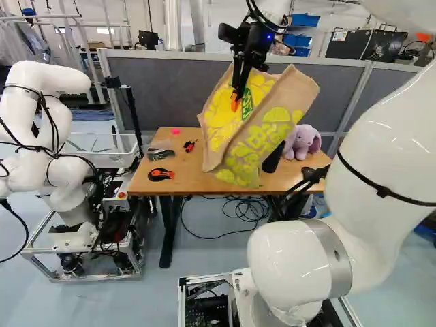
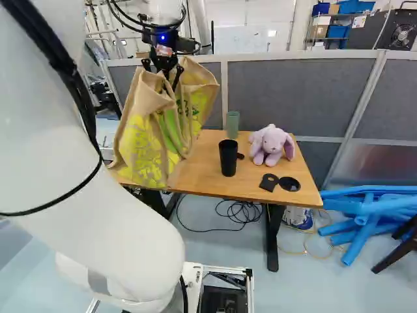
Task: Pick up the bag on the ground and place it on the table
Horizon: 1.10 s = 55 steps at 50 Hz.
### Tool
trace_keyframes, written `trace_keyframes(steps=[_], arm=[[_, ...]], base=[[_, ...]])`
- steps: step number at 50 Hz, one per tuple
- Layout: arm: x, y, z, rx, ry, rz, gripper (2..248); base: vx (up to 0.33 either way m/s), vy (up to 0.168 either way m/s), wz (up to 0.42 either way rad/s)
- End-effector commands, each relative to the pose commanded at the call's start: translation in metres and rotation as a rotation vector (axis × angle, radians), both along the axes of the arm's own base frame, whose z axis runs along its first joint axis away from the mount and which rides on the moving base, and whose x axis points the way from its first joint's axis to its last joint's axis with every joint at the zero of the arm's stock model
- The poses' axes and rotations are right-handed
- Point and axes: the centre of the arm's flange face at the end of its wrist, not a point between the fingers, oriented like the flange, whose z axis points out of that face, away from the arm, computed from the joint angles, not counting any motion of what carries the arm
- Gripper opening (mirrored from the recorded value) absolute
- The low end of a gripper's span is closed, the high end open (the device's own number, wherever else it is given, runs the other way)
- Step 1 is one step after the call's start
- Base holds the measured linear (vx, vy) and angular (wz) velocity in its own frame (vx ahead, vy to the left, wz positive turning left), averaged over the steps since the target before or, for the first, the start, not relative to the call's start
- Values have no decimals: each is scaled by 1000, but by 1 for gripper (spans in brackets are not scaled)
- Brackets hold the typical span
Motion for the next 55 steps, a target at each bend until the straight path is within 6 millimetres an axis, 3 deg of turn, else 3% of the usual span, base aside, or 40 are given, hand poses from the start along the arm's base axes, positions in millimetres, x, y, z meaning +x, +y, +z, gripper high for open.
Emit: trace_keyframes(steps=[24,55], arm=[[28,-20,-41,4,71,-46,22],[88,-43,-96,-5,62,-105,22]], base=[[0,0,0],[0,0,0]])
